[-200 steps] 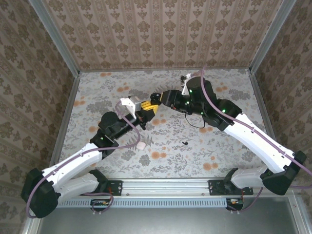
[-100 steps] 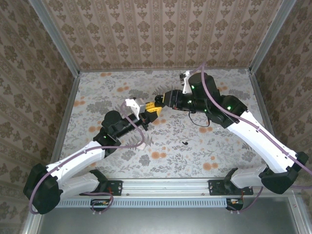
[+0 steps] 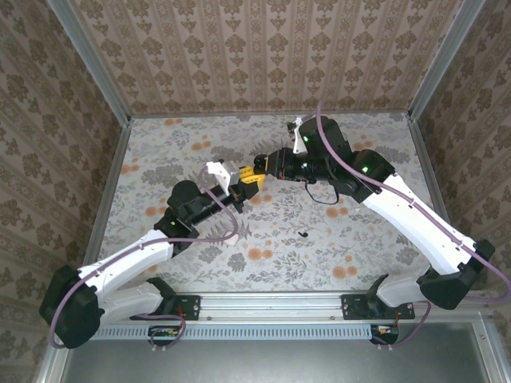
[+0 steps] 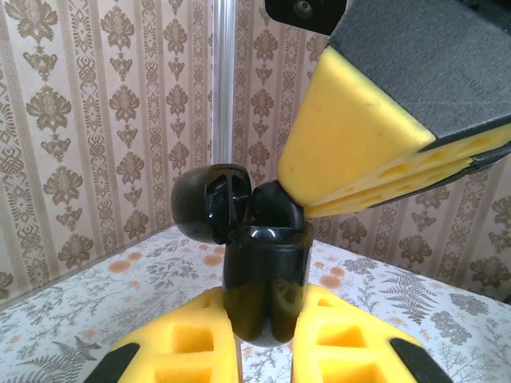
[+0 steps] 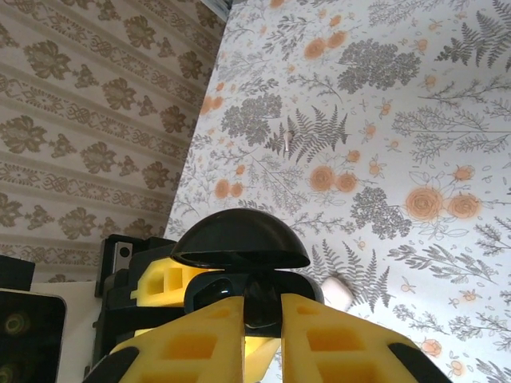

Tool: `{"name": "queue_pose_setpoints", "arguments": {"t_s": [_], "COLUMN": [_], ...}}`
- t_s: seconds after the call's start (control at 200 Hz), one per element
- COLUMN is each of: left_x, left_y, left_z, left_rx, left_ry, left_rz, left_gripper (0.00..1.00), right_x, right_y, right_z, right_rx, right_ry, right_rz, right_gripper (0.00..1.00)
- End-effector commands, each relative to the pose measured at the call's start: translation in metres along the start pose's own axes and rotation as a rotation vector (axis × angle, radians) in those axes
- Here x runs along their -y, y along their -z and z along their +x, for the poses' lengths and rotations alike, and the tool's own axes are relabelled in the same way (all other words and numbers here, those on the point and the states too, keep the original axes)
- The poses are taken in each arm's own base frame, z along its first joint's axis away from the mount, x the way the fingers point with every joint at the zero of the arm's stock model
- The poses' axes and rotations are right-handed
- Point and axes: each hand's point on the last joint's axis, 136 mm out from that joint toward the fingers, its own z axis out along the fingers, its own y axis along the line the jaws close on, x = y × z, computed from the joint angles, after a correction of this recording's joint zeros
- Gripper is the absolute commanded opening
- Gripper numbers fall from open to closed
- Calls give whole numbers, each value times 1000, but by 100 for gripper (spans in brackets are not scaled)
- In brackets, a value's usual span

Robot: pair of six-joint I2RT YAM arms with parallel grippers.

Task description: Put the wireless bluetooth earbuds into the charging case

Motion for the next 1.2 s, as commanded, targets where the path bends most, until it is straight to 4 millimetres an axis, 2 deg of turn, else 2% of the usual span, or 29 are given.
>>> {"name": "queue_pose_setpoints", "arguments": {"t_s": [0.0,0.22,0.29,0.48,0.495,0.54,0.84,1.025,1.195], "left_x": [11,8,7,3,2,0,-1,-1,0], "left_y": [-2,-3,-3,3,3,5,11,11,9], "left_z": [-16,-13,-11,-10,-10,-11,-10,-10,-10], "left_rx": [52,33,25,21,20,23,29,29,28], "left_ry": [-61,-84,-91,-145,-146,-152,-172,-184,-187], "left_rz": [50,36,26,-9,-13,-27,-44,-45,-39], "left_gripper": [0,0,0,0,0,0,0,0,0], "right_x": [-2,6,10,18,14,14,11,10,7], "right_y": [-6,2,4,2,12,13,8,11,3], "right_z": [7,0,-2,-2,-4,-4,1,-2,4], "right_rx": [-48,-13,0,11,30,33,15,32,1], "right_ry": [28,1,-6,-33,-31,-37,-66,-66,-74], "right_rz": [5,45,65,100,82,81,53,50,34], "right_gripper": [16,33,35,36,36,36,36,36,35]}}
